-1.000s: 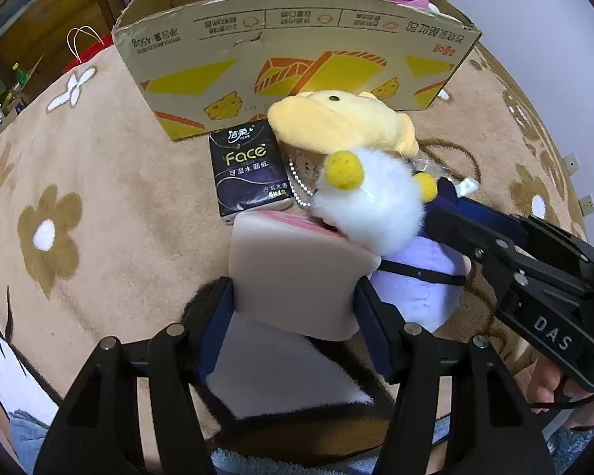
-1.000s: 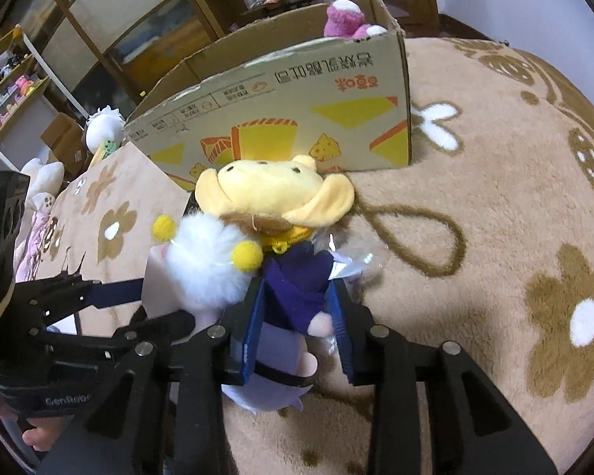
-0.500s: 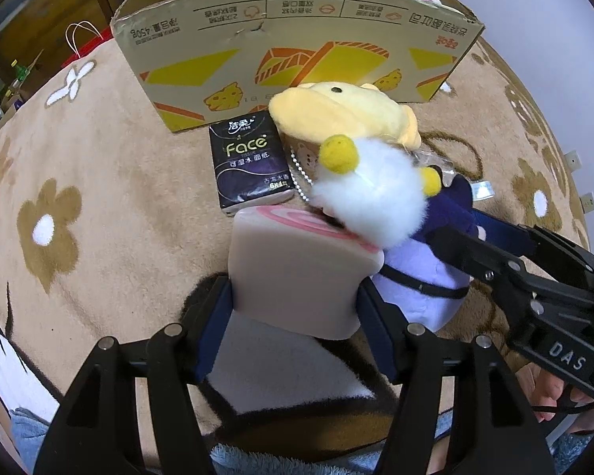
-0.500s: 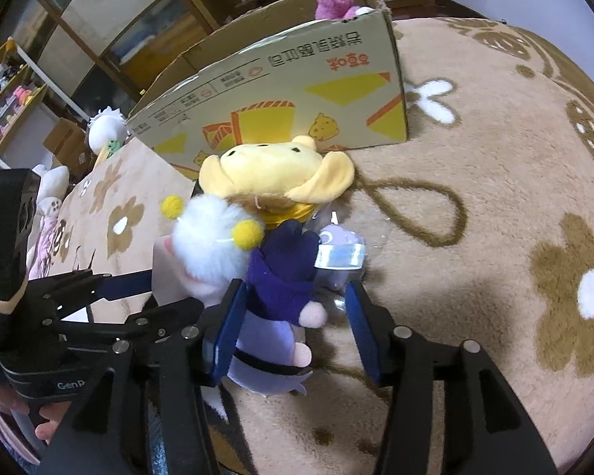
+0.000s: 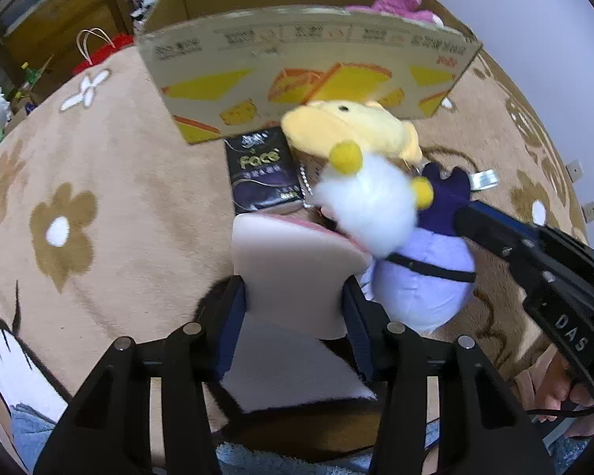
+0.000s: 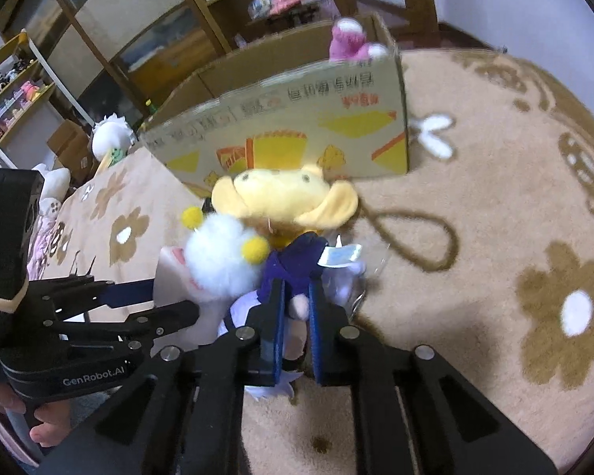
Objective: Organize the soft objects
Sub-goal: 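Close the left tool on the pale pink block while the right tool grips the purple doll, then lift the pink block with the left tool while the right tool carries the purple doll over the box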
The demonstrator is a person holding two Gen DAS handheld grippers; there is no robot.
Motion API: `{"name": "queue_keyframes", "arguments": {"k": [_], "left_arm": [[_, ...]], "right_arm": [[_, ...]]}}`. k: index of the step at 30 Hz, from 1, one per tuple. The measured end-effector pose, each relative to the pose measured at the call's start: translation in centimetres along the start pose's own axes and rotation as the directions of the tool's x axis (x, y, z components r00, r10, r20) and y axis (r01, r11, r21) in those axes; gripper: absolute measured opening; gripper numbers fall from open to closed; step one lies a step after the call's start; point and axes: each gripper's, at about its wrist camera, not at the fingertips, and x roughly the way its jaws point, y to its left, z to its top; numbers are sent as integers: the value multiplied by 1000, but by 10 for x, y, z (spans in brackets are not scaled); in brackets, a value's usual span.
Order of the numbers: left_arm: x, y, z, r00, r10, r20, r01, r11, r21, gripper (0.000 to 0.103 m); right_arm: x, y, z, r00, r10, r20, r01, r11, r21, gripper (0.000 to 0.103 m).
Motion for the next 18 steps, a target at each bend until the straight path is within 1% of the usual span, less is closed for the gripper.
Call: {"name": "queue_keyframes", "arguments": {"k": [5, 9, 13, 18], "left_arm": [[-15, 8, -2, 998, 7, 58, -6, 1000, -28, 41], [-29, 8, -2, 992, 9, 124, -5, 999, -35, 41], [-44, 7, -2, 979, 12, 204, -3, 999, -44, 41], [-57, 10, -2, 962, 22, 270, -2, 997, -74, 41]], "right_arm": [[-17, 3, 5, 995, -27, 92, 29, 999, -22, 11], [-28, 3, 9, 987, -47, 156, 54, 998, -37, 11], [-39, 6, 13, 973, -67, 223, 82, 995, -57, 10], [-46, 8, 16, 960, -82, 266, 104, 992, -69, 10]]}}
